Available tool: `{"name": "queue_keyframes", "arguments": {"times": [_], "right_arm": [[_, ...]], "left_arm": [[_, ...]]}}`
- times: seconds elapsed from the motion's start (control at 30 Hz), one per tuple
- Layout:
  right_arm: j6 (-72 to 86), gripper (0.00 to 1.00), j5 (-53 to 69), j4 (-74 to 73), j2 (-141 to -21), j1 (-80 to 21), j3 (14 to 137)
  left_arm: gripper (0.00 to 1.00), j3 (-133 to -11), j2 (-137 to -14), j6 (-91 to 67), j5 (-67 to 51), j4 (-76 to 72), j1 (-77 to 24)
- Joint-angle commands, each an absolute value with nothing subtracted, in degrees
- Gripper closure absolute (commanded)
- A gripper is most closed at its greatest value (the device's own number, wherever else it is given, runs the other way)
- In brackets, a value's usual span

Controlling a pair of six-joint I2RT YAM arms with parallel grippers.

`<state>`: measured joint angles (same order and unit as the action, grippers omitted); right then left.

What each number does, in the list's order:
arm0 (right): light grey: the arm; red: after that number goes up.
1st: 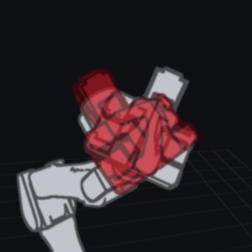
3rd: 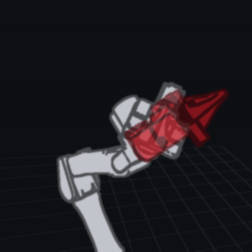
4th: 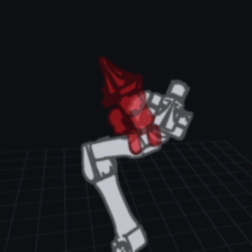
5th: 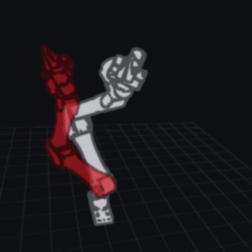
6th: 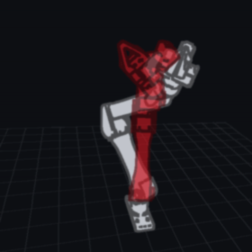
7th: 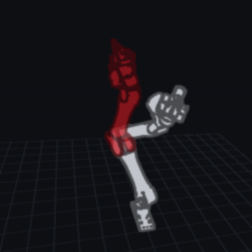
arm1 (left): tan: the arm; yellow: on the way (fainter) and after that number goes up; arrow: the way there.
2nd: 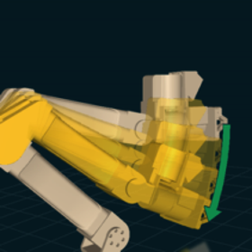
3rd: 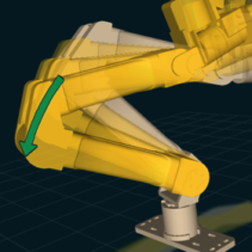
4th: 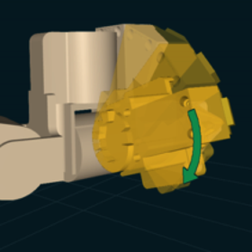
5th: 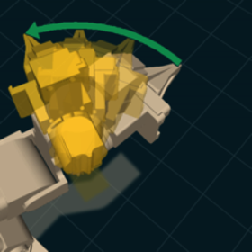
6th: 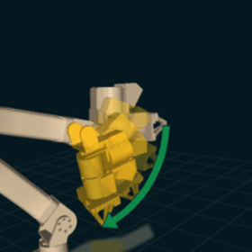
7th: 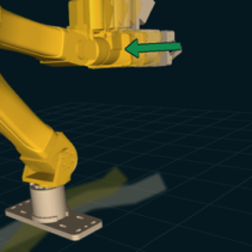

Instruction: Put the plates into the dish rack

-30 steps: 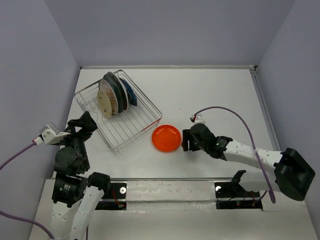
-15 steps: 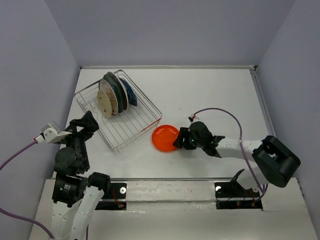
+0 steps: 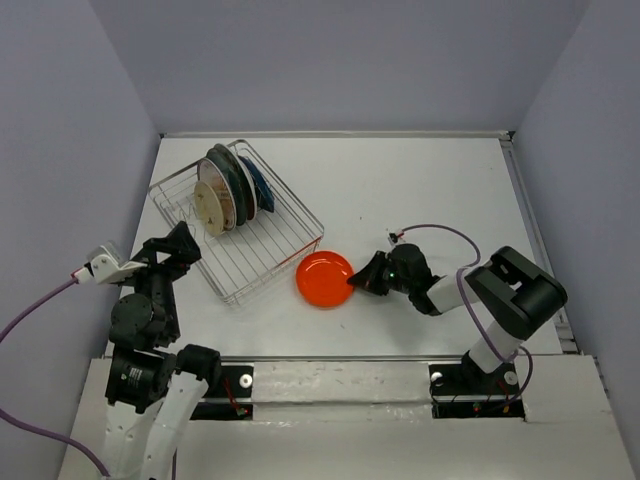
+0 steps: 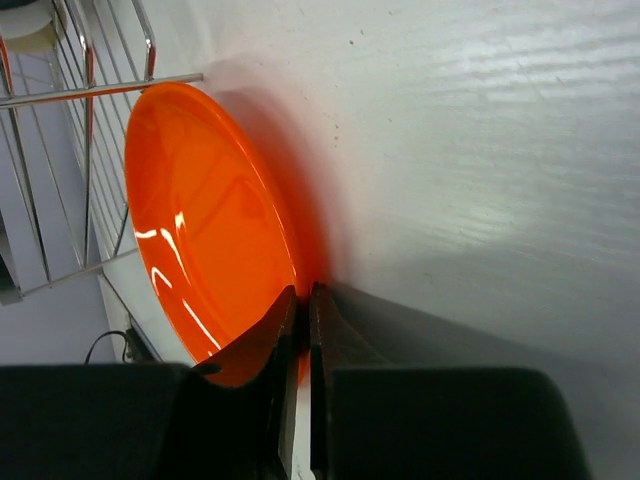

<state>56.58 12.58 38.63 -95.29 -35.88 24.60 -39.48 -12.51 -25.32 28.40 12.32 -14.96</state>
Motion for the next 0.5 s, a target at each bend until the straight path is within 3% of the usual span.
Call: {"name": "queue_keyframes", "arguments": {"times": [0.0, 0.17, 0.27, 0.37, 0.47], "right_arm": [[57.7, 0.93, 9.7, 37.3, -93.5, -35.4, 19.7], [51.1, 0.93, 3.2, 23.2, -74.9, -35.4, 20.9], [45.2, 0.93, -1.8, 8.9, -62.5, -35.4, 27.6], [41.0, 0.93, -5.9, 2.8, -58.1, -38.0, 37.6], [36.9, 0.93, -12.4, 2.0, -61.3, -44.5, 46.6]], "left_arm": [[0.01, -38.8, -13.1, -23.7, 27.1, 9.0, -15.1], [0.01, -38.8, -13.3, -23.7, 26.6, 8.6, -15.0], [0.01, -38.7, -13.3, -23.9, 26.3, 8.6, -15.0], [0.01, -38.8, -13.5, -24.8, 26.5, 8.5, -14.9], [0.01, -38.7, -13.7, -25.6, 27.0, 8.7, -14.6]]}}
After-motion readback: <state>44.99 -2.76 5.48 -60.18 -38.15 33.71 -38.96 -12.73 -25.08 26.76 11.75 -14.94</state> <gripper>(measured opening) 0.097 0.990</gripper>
